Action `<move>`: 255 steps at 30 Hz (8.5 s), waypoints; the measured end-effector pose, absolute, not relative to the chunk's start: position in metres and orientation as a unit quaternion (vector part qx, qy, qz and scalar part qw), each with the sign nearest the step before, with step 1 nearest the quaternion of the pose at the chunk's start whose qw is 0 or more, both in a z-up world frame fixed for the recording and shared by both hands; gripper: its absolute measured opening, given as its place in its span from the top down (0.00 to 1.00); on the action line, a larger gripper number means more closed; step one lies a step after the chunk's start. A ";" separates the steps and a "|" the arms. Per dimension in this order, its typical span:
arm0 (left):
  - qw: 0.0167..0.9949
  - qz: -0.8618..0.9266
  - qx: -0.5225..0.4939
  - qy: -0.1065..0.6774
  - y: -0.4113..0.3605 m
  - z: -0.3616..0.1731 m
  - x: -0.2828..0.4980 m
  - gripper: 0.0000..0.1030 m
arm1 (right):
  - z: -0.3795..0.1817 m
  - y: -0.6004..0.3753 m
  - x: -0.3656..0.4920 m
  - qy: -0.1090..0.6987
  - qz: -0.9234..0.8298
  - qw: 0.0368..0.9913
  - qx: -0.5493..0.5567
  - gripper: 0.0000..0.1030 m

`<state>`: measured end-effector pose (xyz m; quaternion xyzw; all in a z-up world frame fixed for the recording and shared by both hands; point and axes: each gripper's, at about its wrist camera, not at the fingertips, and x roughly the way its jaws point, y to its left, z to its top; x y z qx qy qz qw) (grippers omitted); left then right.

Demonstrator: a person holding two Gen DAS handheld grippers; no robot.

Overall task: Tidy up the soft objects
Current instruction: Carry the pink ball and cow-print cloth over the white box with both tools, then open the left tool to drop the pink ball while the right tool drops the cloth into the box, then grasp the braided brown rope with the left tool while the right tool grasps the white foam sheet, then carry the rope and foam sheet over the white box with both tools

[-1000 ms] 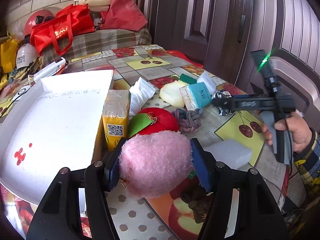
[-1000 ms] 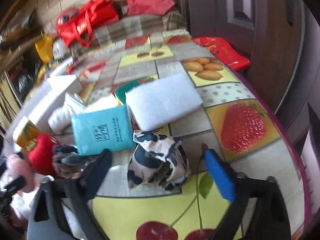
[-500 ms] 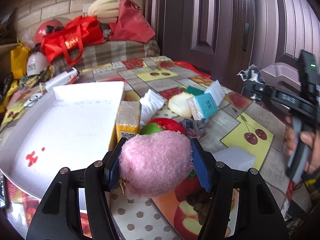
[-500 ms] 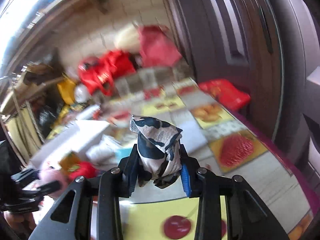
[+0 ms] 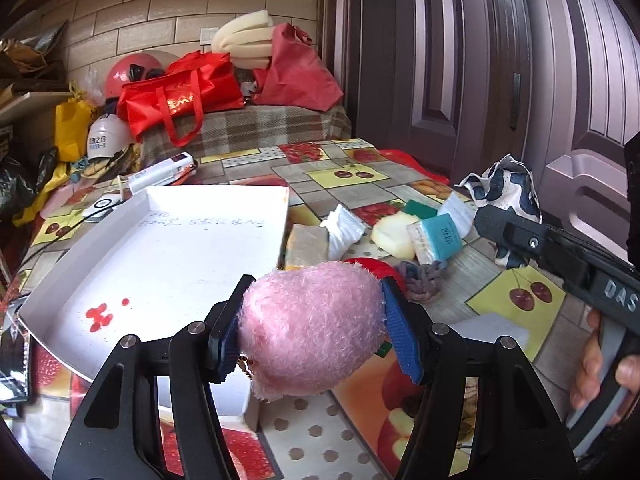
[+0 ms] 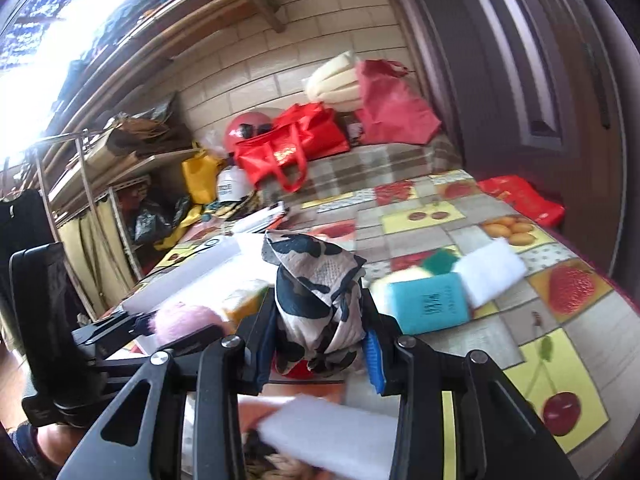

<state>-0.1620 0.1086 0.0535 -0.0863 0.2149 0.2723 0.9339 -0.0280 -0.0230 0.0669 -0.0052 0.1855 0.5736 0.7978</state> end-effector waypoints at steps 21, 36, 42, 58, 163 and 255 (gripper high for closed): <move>0.884 0.421 -0.044 0.200 0.194 0.049 -0.216 0.39 | 0.059 0.060 -0.113 0.167 0.654 0.730 -0.105 0.63; 0.873 0.443 -0.033 0.204 0.233 0.050 -0.213 0.39 | 0.048 0.111 -0.113 0.185 0.621 0.754 -0.106 0.63; 0.872 0.441 -0.058 0.206 0.246 0.050 -0.216 0.39 | 0.047 0.131 -0.090 0.212 0.597 0.768 -0.093 0.63; 0.867 0.418 -0.106 0.248 0.274 0.041 -0.205 0.39 | 0.045 0.174 -0.088 0.208 0.577 0.777 -0.143 0.62; 0.896 0.110 -0.073 0.425 0.106 0.011 -0.156 0.49 | 0.007 0.026 -0.026 0.282 0.656 0.608 -0.348 0.10; 0.882 0.426 -0.104 0.172 0.220 0.052 -0.224 0.48 | 0.052 0.119 -0.073 0.155 0.634 0.750 -0.110 0.52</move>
